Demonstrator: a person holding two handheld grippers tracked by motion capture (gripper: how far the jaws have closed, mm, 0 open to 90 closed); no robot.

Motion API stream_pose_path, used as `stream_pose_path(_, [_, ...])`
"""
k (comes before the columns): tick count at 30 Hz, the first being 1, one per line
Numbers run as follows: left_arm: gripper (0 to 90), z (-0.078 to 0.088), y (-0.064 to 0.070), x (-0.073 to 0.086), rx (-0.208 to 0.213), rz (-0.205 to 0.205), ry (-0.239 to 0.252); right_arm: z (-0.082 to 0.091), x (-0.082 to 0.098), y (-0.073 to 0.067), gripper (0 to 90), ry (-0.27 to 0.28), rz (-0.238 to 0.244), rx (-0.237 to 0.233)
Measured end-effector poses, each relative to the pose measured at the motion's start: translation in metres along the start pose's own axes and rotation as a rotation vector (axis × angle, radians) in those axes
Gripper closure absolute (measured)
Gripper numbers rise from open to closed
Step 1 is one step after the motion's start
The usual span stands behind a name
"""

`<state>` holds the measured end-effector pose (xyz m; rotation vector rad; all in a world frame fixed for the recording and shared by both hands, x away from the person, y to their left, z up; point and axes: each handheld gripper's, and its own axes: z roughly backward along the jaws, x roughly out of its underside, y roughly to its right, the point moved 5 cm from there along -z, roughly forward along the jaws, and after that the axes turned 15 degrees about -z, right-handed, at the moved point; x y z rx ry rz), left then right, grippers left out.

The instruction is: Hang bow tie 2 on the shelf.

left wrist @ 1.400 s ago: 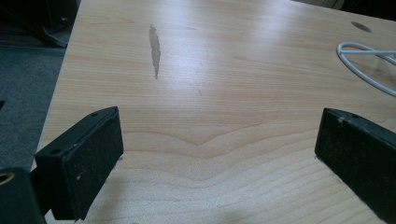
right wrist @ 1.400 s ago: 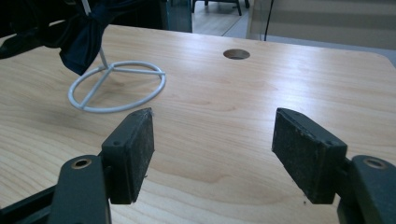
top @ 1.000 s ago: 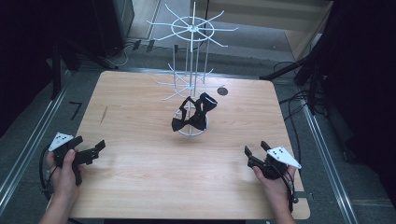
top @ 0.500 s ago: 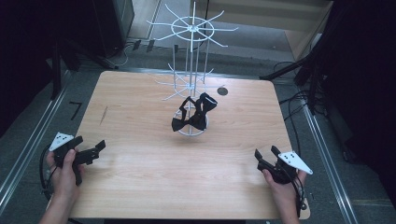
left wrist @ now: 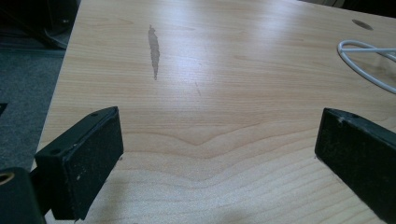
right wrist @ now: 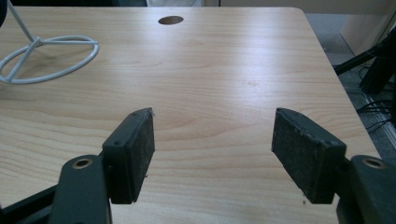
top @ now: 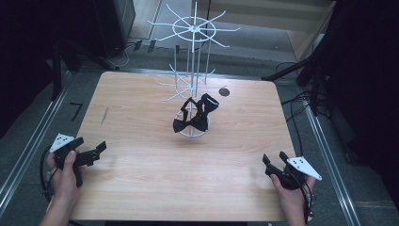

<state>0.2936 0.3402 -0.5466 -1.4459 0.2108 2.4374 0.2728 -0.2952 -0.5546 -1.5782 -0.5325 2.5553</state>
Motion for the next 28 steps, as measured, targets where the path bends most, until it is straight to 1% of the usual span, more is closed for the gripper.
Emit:
stream_pose_path(4, [1.5,0.0,0.0,0.0,0.0,0.001,-0.001,0.005,0.002,0.006,31.0,-0.003,0.001,0.011])
stream_pose_path(10, [1.5,0.0,0.0,0.0,0.001,-0.001,-0.002,0.011,0.001,0.015,31.1,0.009,-0.022,0.026])
stream_pose_path(13, [1.5,0.0,0.0,0.0,0.0,0.0,-0.002,0.014,0.0,0.017,30.9,0.012,-0.035,0.03])
stream_pose_path(14, [1.5,0.0,0.001,0.0,0.0,-0.001,0.0,0.014,0.0,0.019,30.8,0.017,-0.029,0.032])
stream_pose_path(16, [1.5,0.0,0.001,0.0,-0.003,-0.014,0.002,0.016,0.001,0.022,30.8,0.015,-0.026,0.041])
stream_pose_path(18, [1.5,0.0,0.003,-0.001,-0.004,-0.022,0.002,0.019,0.001,0.025,30.9,0.016,-0.034,0.05])
stream_pose_path(19, [1.5,0.0,0.004,-0.001,-0.006,-0.035,0.005,0.02,0.002,0.026,30.9,0.017,-0.039,0.05])
stream_pose_path(22, [1.5,0.0,0.005,-0.001,-0.001,-0.045,0.0,0.024,0.001,0.031,31.0,0.028,-0.048,0.061])
stream_pose_path(24, [1.5,-0.001,0.005,-0.001,-0.003,-0.039,-0.002,0.024,0.001,0.032,31.0,0.028,-0.055,0.062])
stream_pose_path(28, [1.5,-0.002,0.004,-0.001,-0.001,-0.031,-0.008,0.025,0.001,0.032,31.0,0.026,-0.054,0.063])
